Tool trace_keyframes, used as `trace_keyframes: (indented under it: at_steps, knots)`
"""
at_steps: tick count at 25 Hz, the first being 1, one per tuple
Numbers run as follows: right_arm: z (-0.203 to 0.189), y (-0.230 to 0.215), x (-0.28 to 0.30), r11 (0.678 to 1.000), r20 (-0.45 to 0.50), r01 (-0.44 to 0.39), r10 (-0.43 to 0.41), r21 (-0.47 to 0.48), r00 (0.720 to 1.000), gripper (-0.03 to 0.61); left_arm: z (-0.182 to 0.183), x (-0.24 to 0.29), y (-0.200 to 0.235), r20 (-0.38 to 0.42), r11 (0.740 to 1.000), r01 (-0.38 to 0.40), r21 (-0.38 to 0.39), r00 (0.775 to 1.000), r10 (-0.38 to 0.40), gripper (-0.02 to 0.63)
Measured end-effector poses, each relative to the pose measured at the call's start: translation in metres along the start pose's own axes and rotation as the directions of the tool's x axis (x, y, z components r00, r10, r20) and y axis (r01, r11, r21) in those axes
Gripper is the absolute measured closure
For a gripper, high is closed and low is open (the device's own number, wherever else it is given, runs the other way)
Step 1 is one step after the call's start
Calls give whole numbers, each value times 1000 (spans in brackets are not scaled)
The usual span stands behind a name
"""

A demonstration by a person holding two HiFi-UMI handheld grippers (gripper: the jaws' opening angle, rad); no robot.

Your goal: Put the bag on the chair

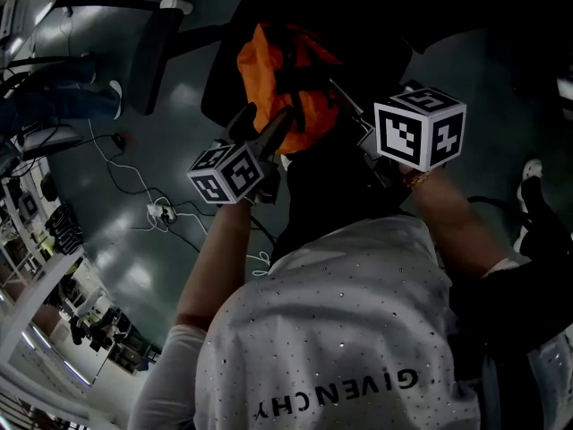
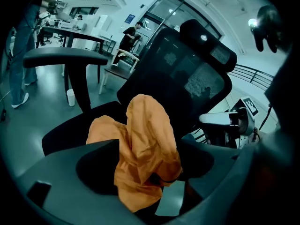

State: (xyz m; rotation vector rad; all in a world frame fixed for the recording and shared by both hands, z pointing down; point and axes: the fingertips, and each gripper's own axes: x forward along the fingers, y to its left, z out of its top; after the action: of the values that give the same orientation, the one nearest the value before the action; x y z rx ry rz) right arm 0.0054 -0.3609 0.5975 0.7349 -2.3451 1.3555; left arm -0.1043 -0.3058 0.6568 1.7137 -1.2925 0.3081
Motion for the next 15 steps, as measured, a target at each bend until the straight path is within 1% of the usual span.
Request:
trace_keyframes:
  at_steps: [2,4,6,7,9,13,15]
  knots:
    - [2,0,-6,1000,4,-1,1,1,1000,574,-1,1,-2,-14,1000,-12,2,1000,12,227]
    - [6,1,-11,1000,7,0,0,0,1000,574,5,-1,-1,-8,999,-39,7,999,39,227]
    - [6,1,-9,1000,13,1,-1,-1,1000,574,14,-6,3,36,999,-50,-1,998,50,250]
    - [3,-1,-8,1000,16,2,-2,-1,1000,574,17,-9,6,61,999,-43,-11,997,44,267]
    - [-1,-4,-7,1000,22,6,-6,0,1000,574,19,-11,7,88,999,-26,-19,996,28,273]
    - [4,-5,-12,1000,26,12,-12,-11,1000,574,21,-9,5,64,999,-38,11,997,37,259]
    - [3,-2,-18,1000,26,16,-16,-23,1000,574,20,-12,0,72,999,-35,-3,997,35,259]
